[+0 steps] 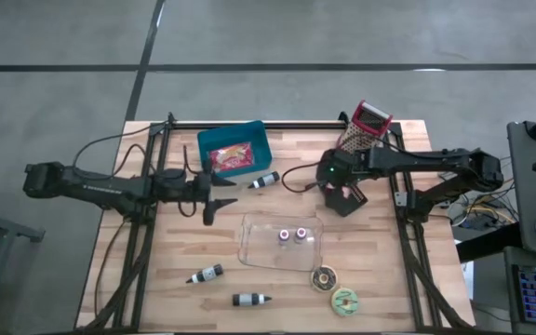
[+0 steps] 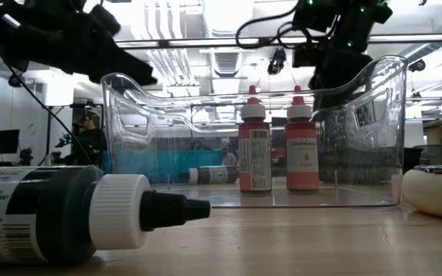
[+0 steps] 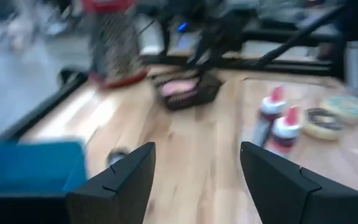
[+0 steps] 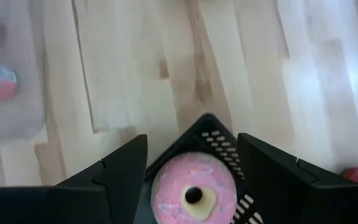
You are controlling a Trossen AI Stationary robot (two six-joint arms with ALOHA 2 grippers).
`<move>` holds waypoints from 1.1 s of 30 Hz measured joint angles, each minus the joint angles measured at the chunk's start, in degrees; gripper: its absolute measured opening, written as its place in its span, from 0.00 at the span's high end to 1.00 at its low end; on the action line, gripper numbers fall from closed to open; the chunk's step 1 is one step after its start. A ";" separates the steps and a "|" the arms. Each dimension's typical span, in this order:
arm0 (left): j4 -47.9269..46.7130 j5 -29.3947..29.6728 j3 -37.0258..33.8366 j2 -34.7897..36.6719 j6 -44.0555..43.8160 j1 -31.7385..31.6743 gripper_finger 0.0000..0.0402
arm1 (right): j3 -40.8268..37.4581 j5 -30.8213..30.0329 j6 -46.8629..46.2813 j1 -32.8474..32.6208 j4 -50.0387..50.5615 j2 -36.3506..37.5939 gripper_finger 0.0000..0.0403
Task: Pick & Place Food Item
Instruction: Put the top black food coloring bottle into the transparent bin
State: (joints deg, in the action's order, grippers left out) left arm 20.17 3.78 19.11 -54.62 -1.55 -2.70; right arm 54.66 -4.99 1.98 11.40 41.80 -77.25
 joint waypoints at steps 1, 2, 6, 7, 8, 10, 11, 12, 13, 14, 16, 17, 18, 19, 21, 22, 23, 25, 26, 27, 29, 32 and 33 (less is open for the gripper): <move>-1.44 1.44 0.26 -0.53 -1.74 -0.34 0.41 | 0.44 -0.11 0.17 -0.05 0.02 0.00 0.40; -2.84 2.48 0.63 -1.32 -2.86 -0.72 0.41 | 0.90 -0.18 0.42 -0.03 0.00 0.00 0.40; -4.32 2.96 3.10 -6.47 -4.32 -1.61 0.41 | 2.39 -1.20 1.97 -0.02 0.63 0.00 0.40; -4.49 2.91 4.32 -8.11 -4.31 -1.84 0.41 | 2.76 -1.27 2.48 -0.02 0.95 0.00 0.40; -5.29 2.91 5.65 -9.93 -4.27 -2.26 0.41 | 3.06 -1.35 2.90 -0.02 1.41 0.00 0.40; -8.08 2.93 9.03 -13.84 -4.02 -3.23 0.41 | 3.45 -1.61 3.20 -0.03 1.77 0.00 0.40; -9.89 2.93 11.02 -15.94 -3.78 -3.83 0.41 | 3.62 -1.64 3.37 -0.03 2.01 0.00 0.40; -11.90 2.89 13.08 -17.98 -3.58 -4.49 0.41 | 3.78 -1.66 3.64 -0.02 2.56 0.00 0.40; -13.95 2.75 15.32 -19.99 -3.46 -5.18 0.41 | 3.97 -1.68 3.93 -0.02 3.07 0.01 0.40; -16.01 2.33 17.63 -21.98 -3.17 -5.87 0.41 | 4.12 -1.68 4.01 -0.02 3.41 0.02 0.40; -20.76 1.11 22.03 -25.71 -2.25 -7.01 0.41 | 4.25 -1.75 4.23 -0.03 4.16 0.05 0.40; -22.68 0.60 24.11 -27.51 -1.83 -7.41 0.41 | 4.25 -2.30 4.31 -0.05 4.74 0.21 0.40; -24.41 0.30 26.20 -29.25 -1.40 -7.79 0.41 | 4.23 -2.87 4.48 -0.05 5.13 0.45 0.40; -26.16 0.10 28.03 -30.91 -0.87 -8.24 0.41 | 4.23 -2.97 4.69 -0.03 5.39 0.80 0.40; -29.93 -0.01 31.65 -34.14 -0.36 -9.31 0.41 | 4.15 -3.44 5.38 -0.02 6.14 1.71 0.40; -31.88 0.00 33.12 -35.59 -0.30 -9.87 0.41 | 4.07 -3.93 5.55 -0.02 6.25 2.33 0.40; -33.50 0.06 34.25 -36.83 -0.14 -10.41 0.41 | 4.03 -4.13 5.55 -0.08 6.24 3.03 0.40; -35.55 0.07 35.86 -38.76 0.68 -11.36 0.41 | 3.86 -4.19 5.59 -0.20 6.20 4.68 0.40; -36.26 0.07 36.32 -39.44 0.91 -11.83 0.41 | 3.68 -4.18 5.69 -0.20 6.23 5.55 0.40; -36.68 0.00 36.63 -39.91 0.95 -12.36 0.41 | 3.52 -4.19 5.76 -0.23 6.26 6.36 0.40; -36.64 -0.69 36.70 -40.39 0.94 -13.48 0.41 | 3.19 -4.20 5.77 -0.29 6.32 8.08 0.40; -36.03 -4.76 36.70 -40.52 0.92 -15.34 0.41 | 2.92 -4.20 5.76 -0.31 6.48 10.37 0.40; -35.83 -6.24 36.70 -40.51 0.93 -15.76 0.41 | 2.90 -4.20 5.75 -0.31 6.48 11.00 0.40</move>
State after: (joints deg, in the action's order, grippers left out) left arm -15.66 -2.45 55.81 -95.13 -0.62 -18.46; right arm 57.56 -9.19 7.73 11.09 48.28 -66.25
